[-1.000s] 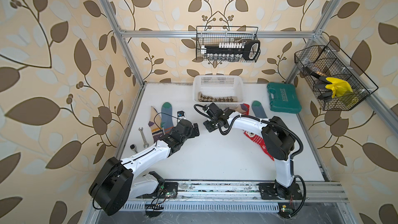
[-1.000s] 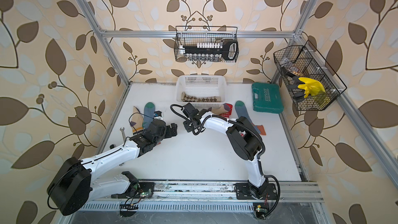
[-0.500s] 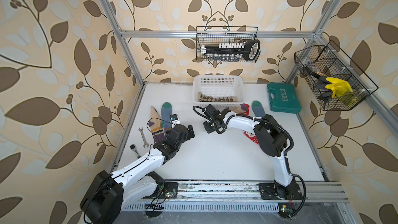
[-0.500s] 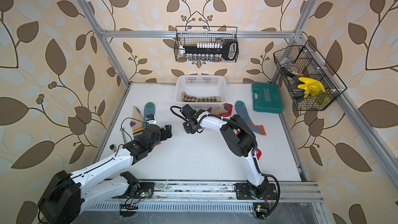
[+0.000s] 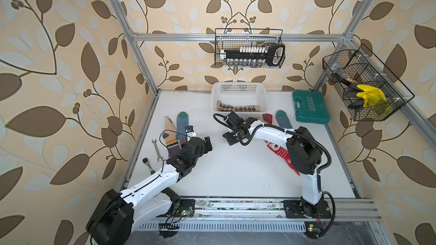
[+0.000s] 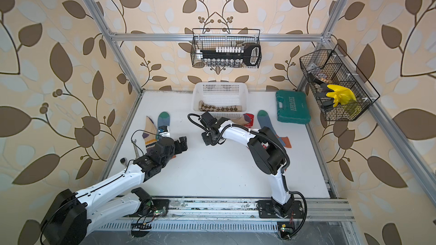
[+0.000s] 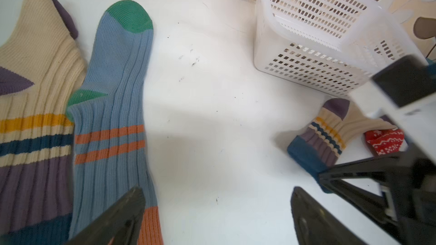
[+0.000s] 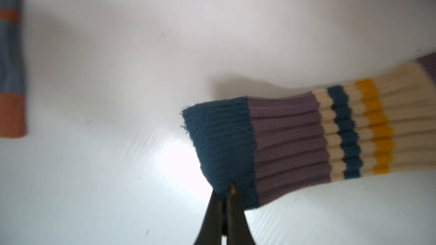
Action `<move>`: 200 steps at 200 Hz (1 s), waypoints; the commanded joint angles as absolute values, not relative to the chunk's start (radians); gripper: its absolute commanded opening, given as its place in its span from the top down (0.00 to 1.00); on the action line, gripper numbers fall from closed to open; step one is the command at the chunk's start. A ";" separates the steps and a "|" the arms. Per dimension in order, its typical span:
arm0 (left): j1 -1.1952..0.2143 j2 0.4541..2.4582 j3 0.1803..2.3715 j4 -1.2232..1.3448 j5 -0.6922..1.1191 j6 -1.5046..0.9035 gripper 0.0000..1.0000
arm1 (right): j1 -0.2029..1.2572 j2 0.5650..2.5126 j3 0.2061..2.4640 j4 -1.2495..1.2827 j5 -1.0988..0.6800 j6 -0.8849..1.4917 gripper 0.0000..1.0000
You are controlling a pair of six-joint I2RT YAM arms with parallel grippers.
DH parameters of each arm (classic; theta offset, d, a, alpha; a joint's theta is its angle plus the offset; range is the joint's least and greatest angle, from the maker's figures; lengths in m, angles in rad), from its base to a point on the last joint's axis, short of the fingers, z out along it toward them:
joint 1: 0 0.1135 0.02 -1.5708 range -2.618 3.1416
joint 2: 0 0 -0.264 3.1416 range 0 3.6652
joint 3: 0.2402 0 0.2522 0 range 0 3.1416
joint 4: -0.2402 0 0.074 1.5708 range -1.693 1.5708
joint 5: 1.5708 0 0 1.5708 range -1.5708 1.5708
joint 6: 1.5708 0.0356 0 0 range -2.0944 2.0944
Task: Place the socks together as a pair
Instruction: Move the sock to the center of the board.
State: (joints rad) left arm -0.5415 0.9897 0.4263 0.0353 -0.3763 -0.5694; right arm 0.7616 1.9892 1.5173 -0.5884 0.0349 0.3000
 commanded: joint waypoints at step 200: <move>-0.503 0.998 0.431 0.109 -0.272 -0.549 0.04 | 0.809 1.349 0.905 -0.586 0.108 0.327 1.00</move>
State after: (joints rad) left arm -0.5152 0.8967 0.3614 0.0719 -0.3573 -0.5774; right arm 0.8150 1.4002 0.9878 -0.6533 -0.0414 0.2882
